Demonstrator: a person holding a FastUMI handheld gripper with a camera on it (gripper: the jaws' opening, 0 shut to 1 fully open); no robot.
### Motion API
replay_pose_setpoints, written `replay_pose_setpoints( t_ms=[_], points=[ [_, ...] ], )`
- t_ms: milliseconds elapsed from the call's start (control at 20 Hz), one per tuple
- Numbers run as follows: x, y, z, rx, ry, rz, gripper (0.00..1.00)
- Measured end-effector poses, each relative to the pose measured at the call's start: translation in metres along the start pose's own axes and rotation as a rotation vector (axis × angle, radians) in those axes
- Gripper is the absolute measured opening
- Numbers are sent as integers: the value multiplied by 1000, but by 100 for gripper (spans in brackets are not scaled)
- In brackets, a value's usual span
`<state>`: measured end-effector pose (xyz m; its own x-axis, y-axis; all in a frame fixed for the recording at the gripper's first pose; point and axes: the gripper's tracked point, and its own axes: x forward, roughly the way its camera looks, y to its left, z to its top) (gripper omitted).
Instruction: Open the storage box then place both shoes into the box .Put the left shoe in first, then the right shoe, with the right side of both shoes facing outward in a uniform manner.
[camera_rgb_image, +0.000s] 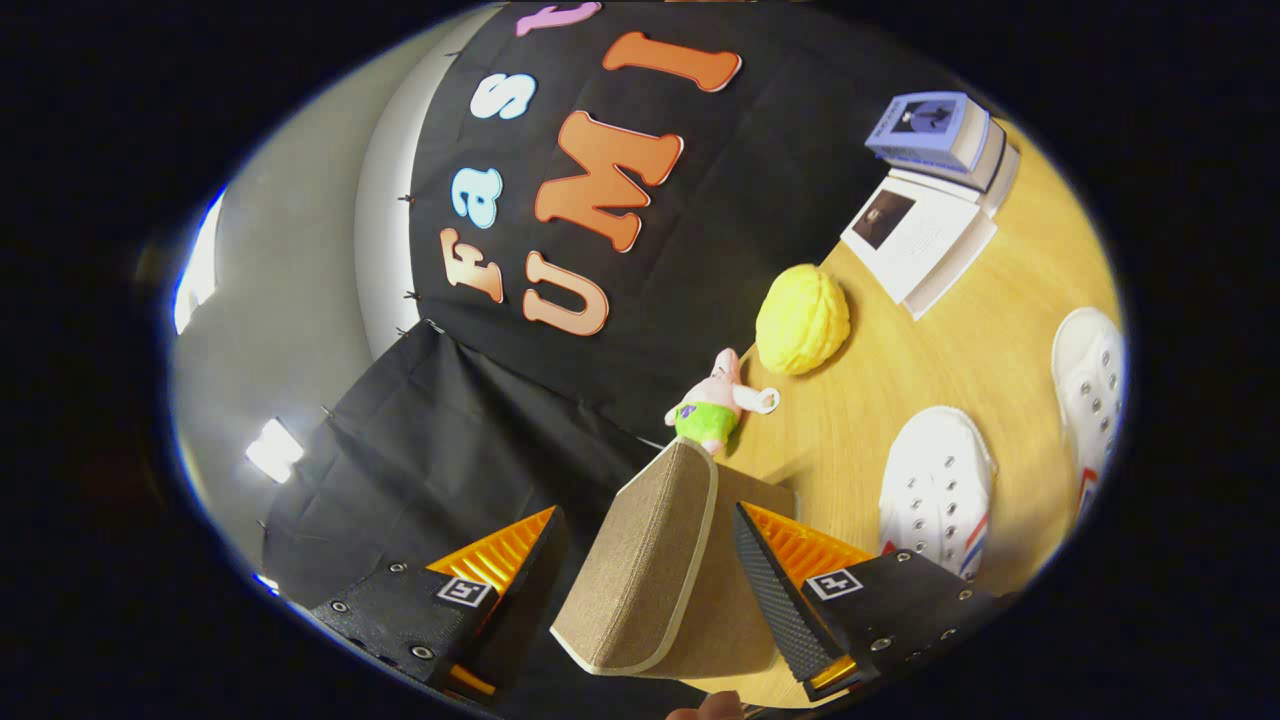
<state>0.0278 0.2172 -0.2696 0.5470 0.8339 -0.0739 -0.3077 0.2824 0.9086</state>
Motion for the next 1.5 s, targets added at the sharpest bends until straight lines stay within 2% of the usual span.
replay_pose_setpoints(
  t_ms=[150,300,500,800,950,1050,1300,1400,1450,1500],
  points=[
    [18,3,-25,45,72,63,98],
    [28,-3,-47,61,144,84,98],
    [39,-11,-56,109,168,85,98],
    [40,-4,-68,245,218,167,97],
    [28,20,-47,342,162,306,96],
    [22,38,-36,354,125,385,94],
    [24,59,-30,347,99,420,89],
    [29,71,-28,310,81,390,80],
    [31,82,-28,299,83,396,72],
    [32,93,-28,301,84,406,69]
  ],
)
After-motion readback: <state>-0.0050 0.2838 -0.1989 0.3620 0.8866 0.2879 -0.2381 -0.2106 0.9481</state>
